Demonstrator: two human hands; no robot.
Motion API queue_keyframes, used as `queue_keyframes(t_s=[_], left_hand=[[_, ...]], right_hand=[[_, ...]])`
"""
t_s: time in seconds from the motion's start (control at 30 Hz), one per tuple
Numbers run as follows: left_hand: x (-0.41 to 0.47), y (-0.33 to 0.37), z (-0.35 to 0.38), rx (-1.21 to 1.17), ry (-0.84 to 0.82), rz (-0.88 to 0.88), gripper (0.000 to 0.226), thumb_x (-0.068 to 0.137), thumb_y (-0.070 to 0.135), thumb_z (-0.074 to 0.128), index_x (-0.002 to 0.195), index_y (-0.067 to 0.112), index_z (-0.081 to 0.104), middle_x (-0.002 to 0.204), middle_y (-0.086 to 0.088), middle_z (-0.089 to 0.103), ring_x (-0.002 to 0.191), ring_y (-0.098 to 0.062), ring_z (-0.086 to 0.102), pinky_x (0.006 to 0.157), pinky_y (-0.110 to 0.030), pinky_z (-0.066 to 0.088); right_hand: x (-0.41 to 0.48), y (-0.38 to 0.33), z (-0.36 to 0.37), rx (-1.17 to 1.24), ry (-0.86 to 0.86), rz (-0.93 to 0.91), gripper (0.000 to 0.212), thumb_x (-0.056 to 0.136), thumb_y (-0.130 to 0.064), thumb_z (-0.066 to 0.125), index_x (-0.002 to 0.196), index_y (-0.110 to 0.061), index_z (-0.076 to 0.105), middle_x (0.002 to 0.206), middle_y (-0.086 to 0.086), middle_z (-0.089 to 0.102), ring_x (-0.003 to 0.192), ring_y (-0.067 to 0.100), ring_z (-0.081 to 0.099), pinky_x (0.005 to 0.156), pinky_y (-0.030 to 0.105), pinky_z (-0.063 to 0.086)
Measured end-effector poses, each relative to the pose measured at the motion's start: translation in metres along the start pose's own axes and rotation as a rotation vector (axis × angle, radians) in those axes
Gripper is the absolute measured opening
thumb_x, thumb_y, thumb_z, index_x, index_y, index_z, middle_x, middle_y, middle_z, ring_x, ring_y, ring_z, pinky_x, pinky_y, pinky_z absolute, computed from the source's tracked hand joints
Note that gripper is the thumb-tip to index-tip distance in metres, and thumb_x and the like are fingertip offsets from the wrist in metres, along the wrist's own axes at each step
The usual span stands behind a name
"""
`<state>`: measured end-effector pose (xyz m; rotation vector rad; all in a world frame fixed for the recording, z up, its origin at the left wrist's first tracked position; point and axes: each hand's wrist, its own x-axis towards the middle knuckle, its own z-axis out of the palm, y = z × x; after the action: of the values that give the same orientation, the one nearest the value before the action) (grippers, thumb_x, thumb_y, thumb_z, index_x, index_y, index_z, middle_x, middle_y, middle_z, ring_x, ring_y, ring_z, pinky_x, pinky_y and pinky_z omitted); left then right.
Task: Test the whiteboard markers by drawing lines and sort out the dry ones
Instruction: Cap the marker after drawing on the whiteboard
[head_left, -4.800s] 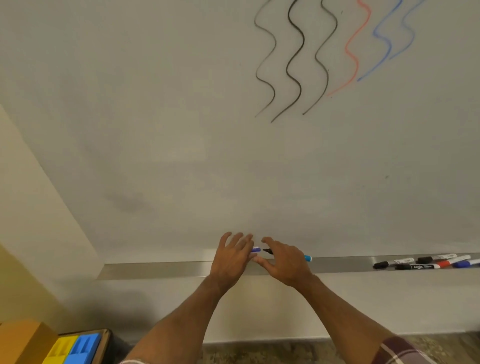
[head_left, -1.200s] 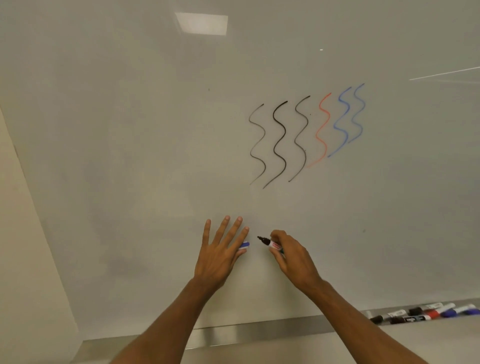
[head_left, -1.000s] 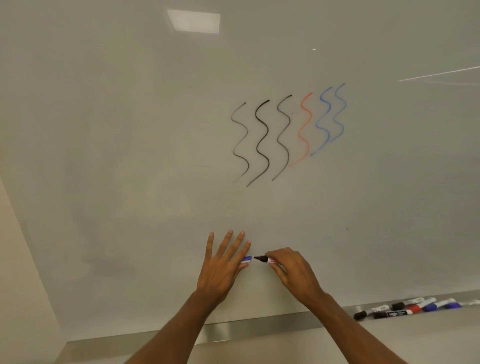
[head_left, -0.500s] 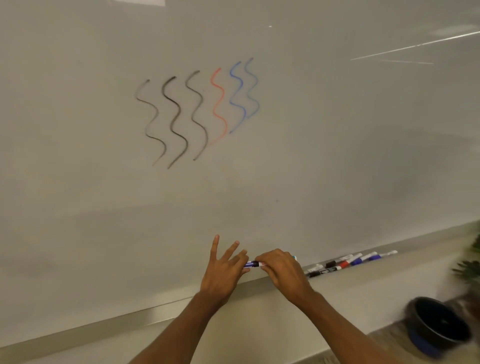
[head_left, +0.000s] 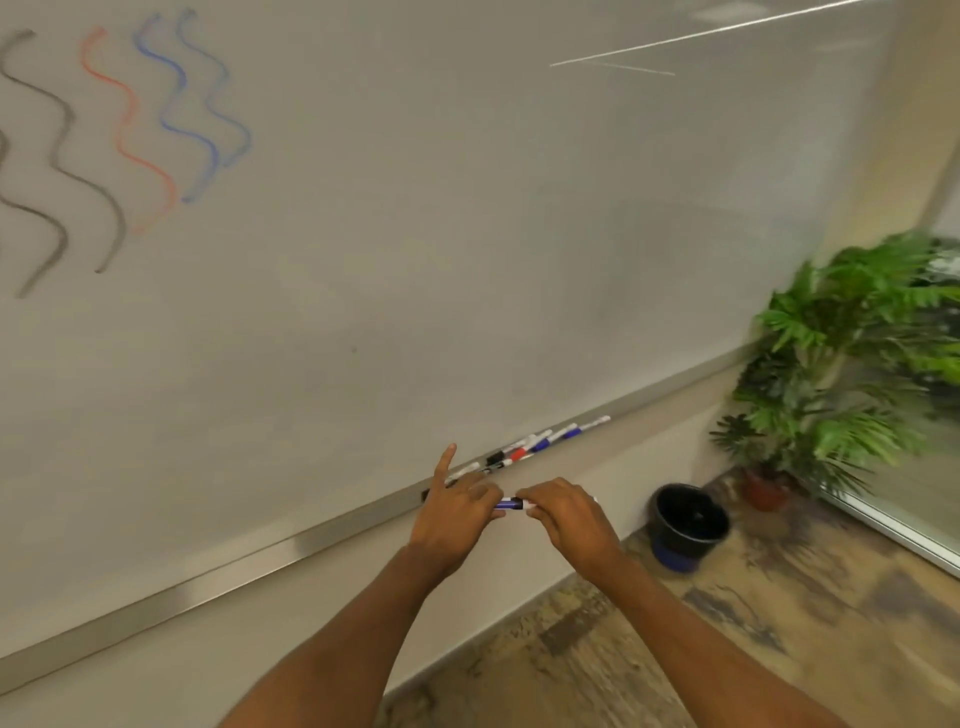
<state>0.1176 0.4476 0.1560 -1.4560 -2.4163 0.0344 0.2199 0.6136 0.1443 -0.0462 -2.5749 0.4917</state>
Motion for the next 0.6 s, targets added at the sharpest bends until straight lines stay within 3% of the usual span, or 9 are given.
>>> queue_keyframes(t_s=[0.07,0.17,0.3,0.37,0.47,0.6], left_hand=[[0.018,0.025,0.003,-0.026,-0.024,0.040,0.018,0.079,0.034,0.080,0.089,0.028,0.067,0.086,0.008,0.071,0.098,-0.016,0.067,0.119,-0.049,-0.005],[0.044,0.059,0.010,-0.007,-0.047,0.127,0.019,0.076,0.032,0.082,0.088,0.027,0.067,0.082,0.009,0.070,0.095,-0.016,0.067,0.118,-0.050,-0.003],[0.077,0.105,0.027,0.033,-0.049,0.237,0.022,0.076,0.028,0.083,0.091,0.025,0.067,0.081,0.009,0.070,0.090,-0.015,0.067,0.118,-0.050,-0.010],[0.090,0.127,0.023,0.011,-0.070,0.284,0.017,0.088,0.032,0.069,0.102,0.021,0.066,0.091,0.004,0.070,0.096,-0.017,0.065,0.116,-0.048,-0.013],[0.111,0.161,0.019,0.031,-0.097,0.373,0.037,0.103,0.041,0.036,0.128,0.017,0.052,0.125,-0.002,0.060,0.123,-0.020,0.050,0.118,-0.049,-0.004],[0.140,0.191,0.030,-0.054,-0.167,0.452,0.048,0.099,0.054,0.038,0.129,0.020,0.052,0.134,0.000,0.056,0.129,-0.018,0.046,0.116,-0.049,0.003]], right_hand=[[-0.014,0.017,-0.019,-0.030,-0.018,0.041,0.020,0.084,-0.009,0.067,0.102,-0.011,0.072,0.093,0.007,0.072,0.084,0.024,0.067,0.074,0.037,0.053],[-0.034,0.040,-0.039,-0.087,-0.065,0.178,0.024,0.094,-0.012,0.056,0.114,-0.011,0.067,0.108,0.007,0.068,0.100,0.022,0.060,0.086,0.032,0.046],[-0.063,0.076,-0.062,-0.094,-0.091,0.362,0.024,0.096,-0.012,0.050,0.114,-0.012,0.067,0.110,0.005,0.066,0.104,0.020,0.057,0.087,0.028,0.045],[-0.078,0.091,-0.075,-0.071,-0.076,0.415,0.025,0.093,-0.004,0.051,0.111,-0.008,0.068,0.108,0.010,0.065,0.100,0.023,0.058,0.086,0.034,0.048],[-0.097,0.110,-0.086,-0.026,-0.036,0.493,0.028,0.091,-0.002,0.051,0.110,-0.011,0.069,0.107,0.009,0.065,0.098,0.024,0.060,0.083,0.034,0.049],[-0.109,0.135,-0.097,-0.044,-0.045,0.614,0.029,0.090,-0.006,0.058,0.117,-0.013,0.067,0.113,0.007,0.065,0.102,0.022,0.060,0.090,0.031,0.049]])
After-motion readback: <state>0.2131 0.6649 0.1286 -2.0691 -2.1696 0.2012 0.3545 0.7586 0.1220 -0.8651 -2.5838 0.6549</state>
